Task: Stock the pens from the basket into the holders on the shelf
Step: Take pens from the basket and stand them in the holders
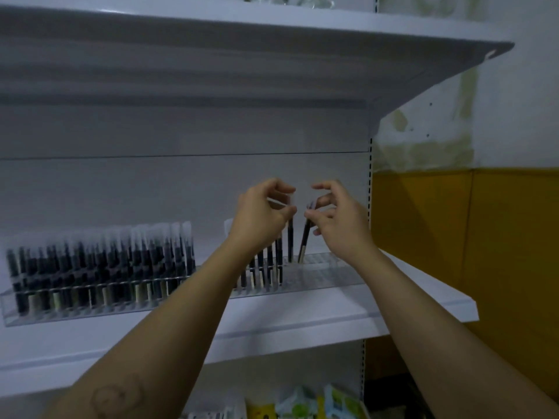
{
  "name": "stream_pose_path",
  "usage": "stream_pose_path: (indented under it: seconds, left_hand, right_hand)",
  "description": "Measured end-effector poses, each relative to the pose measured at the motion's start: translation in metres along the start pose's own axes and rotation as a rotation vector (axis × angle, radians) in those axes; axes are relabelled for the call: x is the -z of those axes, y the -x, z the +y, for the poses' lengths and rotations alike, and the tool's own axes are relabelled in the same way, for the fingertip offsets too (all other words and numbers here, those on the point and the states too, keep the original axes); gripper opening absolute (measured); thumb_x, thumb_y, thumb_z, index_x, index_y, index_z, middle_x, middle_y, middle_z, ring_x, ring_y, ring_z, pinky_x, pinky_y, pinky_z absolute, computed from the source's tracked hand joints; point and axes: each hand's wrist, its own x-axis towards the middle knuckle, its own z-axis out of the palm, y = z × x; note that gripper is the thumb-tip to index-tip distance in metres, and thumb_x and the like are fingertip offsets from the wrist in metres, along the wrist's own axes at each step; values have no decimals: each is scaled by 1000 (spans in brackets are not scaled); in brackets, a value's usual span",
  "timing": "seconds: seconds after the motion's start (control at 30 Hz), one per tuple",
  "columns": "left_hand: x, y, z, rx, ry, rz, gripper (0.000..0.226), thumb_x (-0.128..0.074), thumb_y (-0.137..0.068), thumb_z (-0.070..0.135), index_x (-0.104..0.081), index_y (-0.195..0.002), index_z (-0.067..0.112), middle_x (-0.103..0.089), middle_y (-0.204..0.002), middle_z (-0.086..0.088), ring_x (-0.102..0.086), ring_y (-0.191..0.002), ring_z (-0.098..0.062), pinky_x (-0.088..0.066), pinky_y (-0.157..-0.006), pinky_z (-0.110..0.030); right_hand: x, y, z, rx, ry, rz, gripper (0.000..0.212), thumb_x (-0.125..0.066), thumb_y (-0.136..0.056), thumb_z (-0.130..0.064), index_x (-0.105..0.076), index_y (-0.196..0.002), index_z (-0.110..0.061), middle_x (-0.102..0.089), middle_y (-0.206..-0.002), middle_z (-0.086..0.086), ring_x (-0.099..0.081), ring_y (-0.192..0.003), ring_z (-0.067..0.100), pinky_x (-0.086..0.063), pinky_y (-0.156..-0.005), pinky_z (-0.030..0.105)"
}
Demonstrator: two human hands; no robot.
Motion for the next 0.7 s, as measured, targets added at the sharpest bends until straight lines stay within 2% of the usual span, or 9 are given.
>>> stream_pose_path:
  seconds: [0.17, 0.37, 0.6, 0.7]
  left_hand:
    - [-11, -22, -16, -38, -83, 67, 19, -75, -82, 16, -65, -94, 27, -64, -84, 12, -63, -80, 0, -50, -70, -12]
    - [-22, -33, -34, -9, -163, 79, 15, -74, -84, 17, -67, -96, 23, -66, -84, 8, -63, -79, -1, -49, -69, -12]
    - [-25, -33, -40, 28, -204, 75, 13, -70, -86, 17, -67, -98, 19, -68, -87, 3, -64, -80, -7, -51, -71, -19]
    - [-18, -33, -39, 21, -171, 112, 13, -71, -86, 17, -67, -97, 24, -66, -85, 8, -63, -79, 1, -45, -64, -6]
  right_hand:
    - [-18, -22, 21, -22, -7, 27, 38, -66, -89, -14, -49, -116, -35, -62, -89, -6, -66, -75, 17, -59, -66, 41]
    - [-29, -34, 45, -55, -56, 51, 38, -65, -90, -9, -50, -114, -33, -61, -87, -7, -64, -69, 16, -58, -54, 31]
    - [-37, -33, 53, -49, 2, -44, 38, -66, -89, -10, -53, -118, -32, -60, -89, -8, -64, -78, 16, -58, -72, 43]
    - [-39, -25, 56, -26, 69, -110, 41, -66, -89, -11, -54, -120, -34, -57, -88, -12, -61, -77, 12, -56, -73, 38]
